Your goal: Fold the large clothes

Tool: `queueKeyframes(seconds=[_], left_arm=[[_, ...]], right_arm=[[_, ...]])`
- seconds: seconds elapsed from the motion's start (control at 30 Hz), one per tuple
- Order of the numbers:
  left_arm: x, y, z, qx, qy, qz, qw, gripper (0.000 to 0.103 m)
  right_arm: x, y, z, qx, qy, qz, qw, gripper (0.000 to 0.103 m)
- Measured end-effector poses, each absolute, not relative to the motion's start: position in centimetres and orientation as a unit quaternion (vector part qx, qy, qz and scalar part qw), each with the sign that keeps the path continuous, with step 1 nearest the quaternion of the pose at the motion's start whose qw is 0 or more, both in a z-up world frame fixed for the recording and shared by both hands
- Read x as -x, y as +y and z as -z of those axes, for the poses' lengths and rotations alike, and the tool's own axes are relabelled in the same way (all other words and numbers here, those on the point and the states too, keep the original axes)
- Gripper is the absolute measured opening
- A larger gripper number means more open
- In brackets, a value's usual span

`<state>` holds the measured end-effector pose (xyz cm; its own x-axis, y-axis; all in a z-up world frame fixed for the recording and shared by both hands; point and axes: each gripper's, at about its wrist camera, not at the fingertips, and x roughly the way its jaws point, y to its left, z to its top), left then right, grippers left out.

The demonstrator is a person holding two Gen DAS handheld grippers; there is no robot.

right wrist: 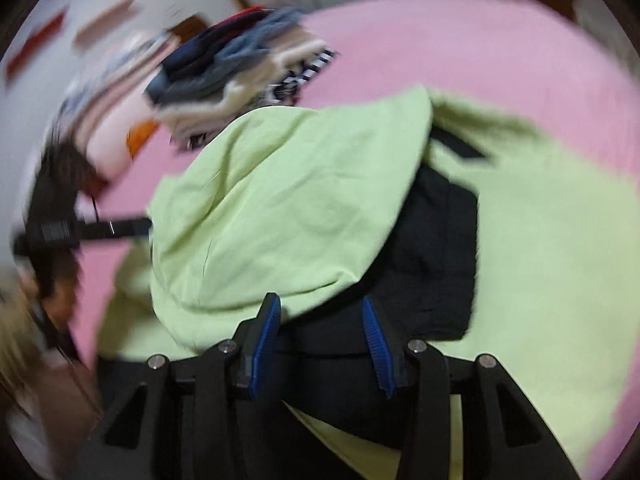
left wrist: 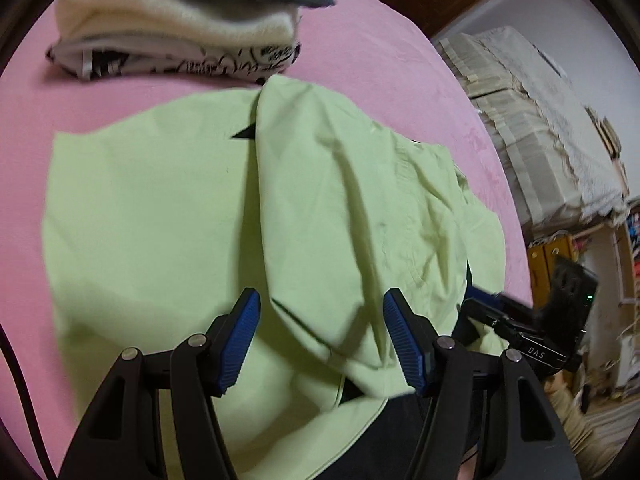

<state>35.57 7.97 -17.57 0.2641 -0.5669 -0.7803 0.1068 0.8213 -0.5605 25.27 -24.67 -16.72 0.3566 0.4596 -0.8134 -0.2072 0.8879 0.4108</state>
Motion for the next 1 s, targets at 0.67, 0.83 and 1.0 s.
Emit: queueKeyframes(seconds=[0.67, 0.83, 1.0], left_arm=[[-32.0, 0.0, 18.7, 0.097, 0.564, 0.186, 0.798, 0.027], [-30.5, -0.1, 12.6, 0.024, 0.478, 0.132, 0.868, 0.039], [-32.0, -1.5, 10.5, 0.072, 0.417, 0.126, 0.897, 0.082]], right_arm=[[-24.9, -24.9, 17.0, -0.069, 0.526, -0.122, 0.839, 0.008], [-23.5, -22.6, 12.2, 0.000, 0.462, -0.094, 0.882, 0.009], [-25.3, -19.3, 11.0, -0.016, 0.440, -0.103, 0.892, 0.012]])
